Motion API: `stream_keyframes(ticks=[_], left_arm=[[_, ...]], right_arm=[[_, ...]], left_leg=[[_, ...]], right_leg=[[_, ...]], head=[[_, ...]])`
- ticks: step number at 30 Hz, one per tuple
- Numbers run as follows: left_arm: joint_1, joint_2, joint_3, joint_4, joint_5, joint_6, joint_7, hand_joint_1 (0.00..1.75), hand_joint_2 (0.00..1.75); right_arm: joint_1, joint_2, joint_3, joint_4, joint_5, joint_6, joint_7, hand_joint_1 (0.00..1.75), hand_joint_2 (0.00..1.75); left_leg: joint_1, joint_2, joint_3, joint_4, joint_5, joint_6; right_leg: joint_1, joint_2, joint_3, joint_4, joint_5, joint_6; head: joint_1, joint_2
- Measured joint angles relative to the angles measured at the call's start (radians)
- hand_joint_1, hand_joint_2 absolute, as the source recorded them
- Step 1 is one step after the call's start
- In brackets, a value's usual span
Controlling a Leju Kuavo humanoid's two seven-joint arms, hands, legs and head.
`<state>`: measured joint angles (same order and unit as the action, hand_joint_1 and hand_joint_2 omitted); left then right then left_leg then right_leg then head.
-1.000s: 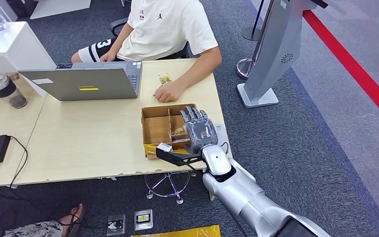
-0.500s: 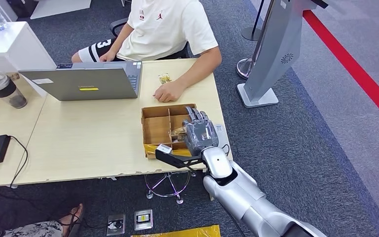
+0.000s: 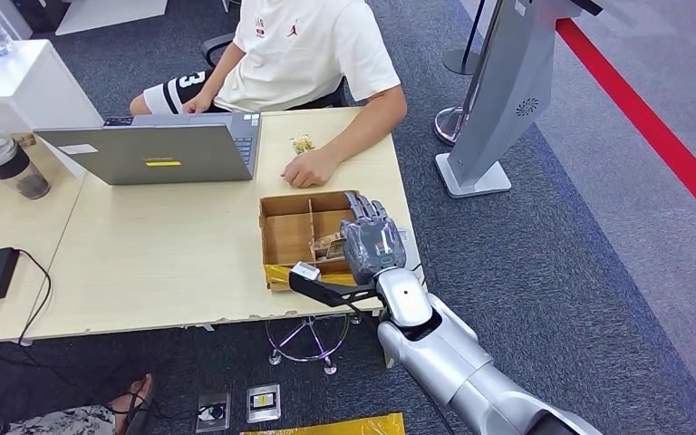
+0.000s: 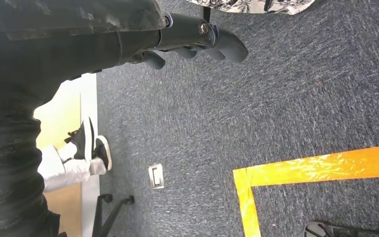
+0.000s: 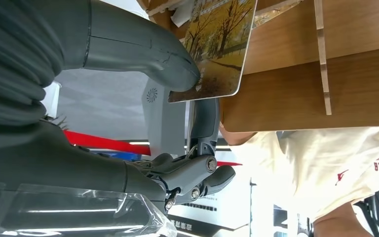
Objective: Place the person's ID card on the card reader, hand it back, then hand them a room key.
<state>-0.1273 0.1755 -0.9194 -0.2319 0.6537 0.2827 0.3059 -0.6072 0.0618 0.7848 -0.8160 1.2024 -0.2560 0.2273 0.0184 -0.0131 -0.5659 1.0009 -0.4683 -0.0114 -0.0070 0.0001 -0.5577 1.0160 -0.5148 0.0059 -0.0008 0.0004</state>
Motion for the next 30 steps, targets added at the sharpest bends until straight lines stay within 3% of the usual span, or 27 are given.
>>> stream_keyframes(ticks=[5, 10, 15, 23, 30], left_arm=[[0.000, 0.000, 0.002, 0.000, 0.004, 0.007, 0.000, 0.00, 1.75], [0.000, 0.000, 0.007, 0.000, 0.006, 0.008, 0.000, 0.00, 1.75], [0.000, 0.000, 0.008, 0.000, 0.005, 0.001, 0.000, 0.00, 1.75], [0.001, 0.000, 0.008, 0.000, 0.003, 0.001, 0.000, 0.00, 1.75], [0.005, -0.001, 0.008, 0.000, 0.003, 0.019, 0.005, 0.00, 1.75]], right_arm=[[0.002, 0.001, 0.000, -0.003, 0.002, 0.012, -0.007, 1.54, 1.75], [0.004, 0.001, 0.000, -0.003, 0.002, 0.018, -0.007, 1.75, 1.75], [0.011, -0.003, -0.004, -0.015, 0.001, 0.001, -0.001, 1.75, 1.75], [0.028, -0.018, -0.051, -0.135, -0.008, -0.151, 0.004, 1.75, 1.75], [0.074, -0.041, -0.126, -0.411, -0.060, -0.345, -0.024, 1.75, 1.75]], left_leg=[[0.000, 0.000, 0.000, 0.000, 0.000, 0.000], [0.000, 0.000, 0.000, 0.000, 0.000, 0.000], [0.000, 0.000, 0.000, 0.000, 0.000, 0.000], [0.000, 0.000, 0.000, 0.000, 0.000, 0.000], [0.000, 0.000, 0.000, 0.000, 0.000, 0.000]], right_leg=[[0.000, 0.000, 0.000, 0.000, 0.000, 0.000], [0.000, 0.000, 0.000, 0.000, 0.000, 0.000], [0.000, 0.000, 0.000, 0.000, 0.000, 0.000], [0.000, 0.000, 0.000, 0.000, 0.000, 0.000], [0.000, 0.000, 0.000, 0.000, 0.000, 0.000]], head=[[0.000, 0.000], [0.000, 0.000], [0.000, 0.000], [0.000, 0.000], [0.000, 0.000]])
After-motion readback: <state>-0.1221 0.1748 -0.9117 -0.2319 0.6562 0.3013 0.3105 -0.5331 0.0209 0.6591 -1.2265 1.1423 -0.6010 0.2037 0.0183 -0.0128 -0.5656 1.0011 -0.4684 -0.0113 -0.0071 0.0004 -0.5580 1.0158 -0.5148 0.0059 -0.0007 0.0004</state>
